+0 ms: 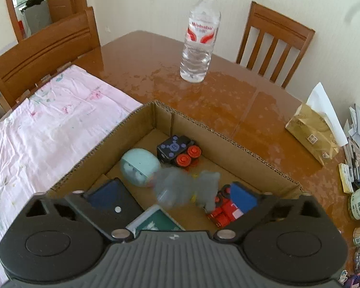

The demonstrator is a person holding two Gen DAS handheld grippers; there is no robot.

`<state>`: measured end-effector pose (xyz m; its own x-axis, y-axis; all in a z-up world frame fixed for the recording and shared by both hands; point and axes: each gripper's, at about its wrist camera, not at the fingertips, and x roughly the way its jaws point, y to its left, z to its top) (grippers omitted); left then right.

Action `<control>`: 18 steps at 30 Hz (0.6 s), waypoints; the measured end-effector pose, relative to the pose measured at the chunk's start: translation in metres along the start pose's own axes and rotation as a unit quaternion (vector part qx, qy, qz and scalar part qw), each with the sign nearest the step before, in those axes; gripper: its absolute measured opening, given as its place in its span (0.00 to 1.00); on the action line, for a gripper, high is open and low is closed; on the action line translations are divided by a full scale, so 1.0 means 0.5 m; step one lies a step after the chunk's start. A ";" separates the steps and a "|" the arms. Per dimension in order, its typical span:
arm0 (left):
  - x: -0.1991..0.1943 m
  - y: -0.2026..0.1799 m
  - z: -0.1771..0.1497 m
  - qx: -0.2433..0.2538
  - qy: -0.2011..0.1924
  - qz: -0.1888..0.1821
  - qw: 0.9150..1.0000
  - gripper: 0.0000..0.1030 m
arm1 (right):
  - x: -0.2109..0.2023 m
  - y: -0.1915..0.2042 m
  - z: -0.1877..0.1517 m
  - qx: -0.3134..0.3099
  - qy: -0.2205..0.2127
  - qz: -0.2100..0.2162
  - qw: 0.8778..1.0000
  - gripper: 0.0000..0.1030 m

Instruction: Organize rigid objects

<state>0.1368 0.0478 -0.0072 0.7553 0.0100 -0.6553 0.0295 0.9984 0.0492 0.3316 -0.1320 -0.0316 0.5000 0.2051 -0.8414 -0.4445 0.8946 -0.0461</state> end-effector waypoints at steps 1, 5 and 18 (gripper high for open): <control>0.001 0.001 -0.001 0.000 0.001 0.002 1.000 0.99 | -0.004 0.002 -0.001 0.000 -0.001 -0.001 1.000 1.00; 0.002 0.002 0.004 0.002 0.012 0.006 1.000 0.99 | -0.023 0.007 -0.007 0.007 0.004 -0.016 1.000 1.00; 0.013 -0.032 0.069 0.017 0.050 0.006 0.999 0.99 | -0.192 0.021 -0.119 0.113 0.023 -0.104 0.988 1.00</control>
<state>0.1636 0.0301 0.0138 0.6870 0.0285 -0.7261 0.0442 0.9957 0.0809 0.2348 -0.1662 0.0165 0.5256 -0.0055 -0.8507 -0.1563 0.9823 -0.1029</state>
